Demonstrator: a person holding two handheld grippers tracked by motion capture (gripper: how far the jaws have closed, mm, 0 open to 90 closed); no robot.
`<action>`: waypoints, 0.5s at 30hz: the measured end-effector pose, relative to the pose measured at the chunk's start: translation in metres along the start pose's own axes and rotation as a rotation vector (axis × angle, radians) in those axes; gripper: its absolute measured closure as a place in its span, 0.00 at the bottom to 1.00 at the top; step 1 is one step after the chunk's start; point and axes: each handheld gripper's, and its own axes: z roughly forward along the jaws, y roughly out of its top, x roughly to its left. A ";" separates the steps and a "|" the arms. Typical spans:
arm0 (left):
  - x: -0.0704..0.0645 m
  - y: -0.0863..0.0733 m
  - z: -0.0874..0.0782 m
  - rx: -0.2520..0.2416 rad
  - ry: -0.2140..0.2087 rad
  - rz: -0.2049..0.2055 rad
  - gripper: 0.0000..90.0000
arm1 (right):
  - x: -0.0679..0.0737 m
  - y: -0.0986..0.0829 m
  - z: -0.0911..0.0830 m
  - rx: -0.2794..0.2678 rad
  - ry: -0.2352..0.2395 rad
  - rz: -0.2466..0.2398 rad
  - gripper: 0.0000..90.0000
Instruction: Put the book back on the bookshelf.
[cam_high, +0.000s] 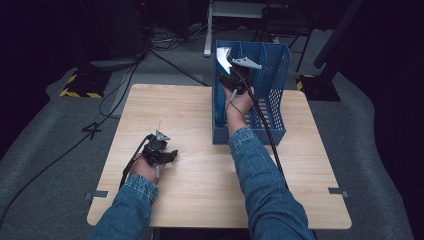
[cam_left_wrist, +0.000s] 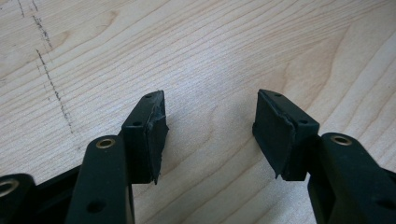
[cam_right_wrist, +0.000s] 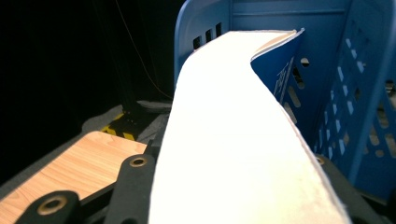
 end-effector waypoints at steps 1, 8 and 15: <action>0.000 0.000 0.000 -0.002 0.000 0.001 0.49 | 0.000 0.000 0.000 -0.001 -0.004 -0.002 0.65; -0.001 -0.001 0.000 -0.003 -0.001 -0.006 0.49 | 0.005 -0.002 -0.003 0.007 -0.050 -0.039 0.62; 0.000 -0.004 -0.002 -0.006 0.000 -0.004 0.48 | 0.003 0.011 -0.024 -0.053 -0.001 -0.052 0.53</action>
